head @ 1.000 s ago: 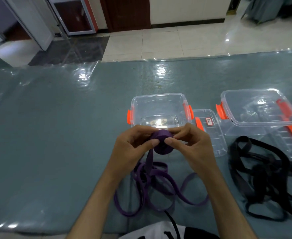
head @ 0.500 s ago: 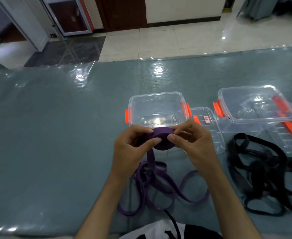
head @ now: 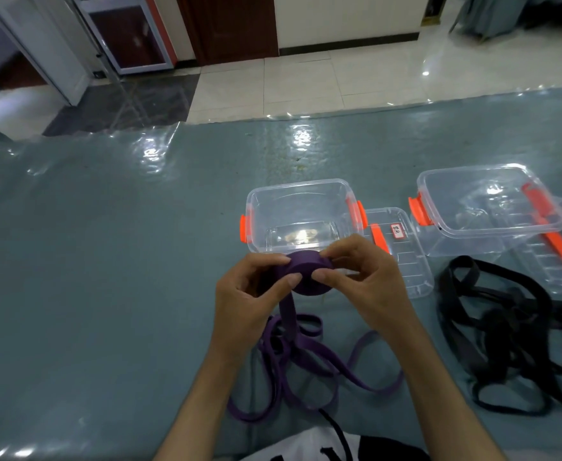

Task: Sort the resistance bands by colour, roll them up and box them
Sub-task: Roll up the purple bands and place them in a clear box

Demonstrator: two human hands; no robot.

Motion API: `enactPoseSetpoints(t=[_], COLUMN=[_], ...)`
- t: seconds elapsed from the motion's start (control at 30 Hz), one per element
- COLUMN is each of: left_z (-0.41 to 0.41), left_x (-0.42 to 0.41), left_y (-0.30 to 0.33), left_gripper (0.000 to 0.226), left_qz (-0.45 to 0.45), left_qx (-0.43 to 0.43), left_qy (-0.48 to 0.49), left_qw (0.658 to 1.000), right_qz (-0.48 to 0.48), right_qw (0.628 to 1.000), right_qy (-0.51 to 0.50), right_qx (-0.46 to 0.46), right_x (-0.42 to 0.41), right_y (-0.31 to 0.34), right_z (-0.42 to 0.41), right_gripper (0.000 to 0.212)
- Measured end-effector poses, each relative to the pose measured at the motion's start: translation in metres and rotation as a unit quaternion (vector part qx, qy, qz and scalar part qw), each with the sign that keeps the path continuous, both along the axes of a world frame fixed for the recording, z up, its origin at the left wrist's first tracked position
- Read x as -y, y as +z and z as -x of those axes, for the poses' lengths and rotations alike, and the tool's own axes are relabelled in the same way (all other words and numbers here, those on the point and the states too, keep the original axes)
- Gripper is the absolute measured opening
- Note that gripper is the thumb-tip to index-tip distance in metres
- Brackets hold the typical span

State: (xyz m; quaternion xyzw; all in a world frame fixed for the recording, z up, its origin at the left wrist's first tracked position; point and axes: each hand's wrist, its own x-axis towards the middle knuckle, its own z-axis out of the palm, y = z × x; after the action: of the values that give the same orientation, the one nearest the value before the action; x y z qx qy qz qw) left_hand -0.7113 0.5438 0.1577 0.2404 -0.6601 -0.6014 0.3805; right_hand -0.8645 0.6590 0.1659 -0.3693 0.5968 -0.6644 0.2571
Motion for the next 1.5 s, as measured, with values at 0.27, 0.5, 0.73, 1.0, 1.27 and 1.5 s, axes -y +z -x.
enactPoseSetpoints(t=[0.27, 0.5, 0.73, 1.0, 1.27, 1.5], left_z=[0.006, 0.007, 0.000, 0.002, 0.005, 0.004], left_x=[0.011, -0.005, 0.005, 0.009, 0.003, 0.019], left_y=[0.000, -0.010, 0.003, 0.007, 0.015, 0.018], left_gripper=[0.035, 0.029, 0.026, 0.033, 0.036, 0.034], left_qz=[0.061, -0.031, 0.040, 0.059, 0.014, 0.018], left_qx=[0.012, -0.014, 0.008, -0.014, 0.019, 0.113], left_qy=[-0.048, 0.012, 0.004, -0.035, -0.019, -0.048], left_qw=[0.997, 0.999, 0.999, 0.998, 1.000, 0.992], right_qz=[0.042, 0.042, -0.009, 0.100, 0.082, 0.030], right_qw=[0.998, 0.998, 0.999, 0.991, 0.995, 0.999], right_qy=[-0.017, -0.030, -0.002, -0.063, -0.057, 0.009], right_qx=[0.037, 0.022, 0.030, 0.063, 0.002, -0.036], right_x=[-0.003, 0.004, 0.008, 0.006, 0.004, 0.004], right_y=[-0.007, 0.003, -0.002, -0.003, 0.006, -0.012], right_z=[-0.002, -0.002, -0.002, -0.017, -0.008, -0.004], right_gripper=[0.020, 0.027, 0.034, 0.019, 0.025, 0.018])
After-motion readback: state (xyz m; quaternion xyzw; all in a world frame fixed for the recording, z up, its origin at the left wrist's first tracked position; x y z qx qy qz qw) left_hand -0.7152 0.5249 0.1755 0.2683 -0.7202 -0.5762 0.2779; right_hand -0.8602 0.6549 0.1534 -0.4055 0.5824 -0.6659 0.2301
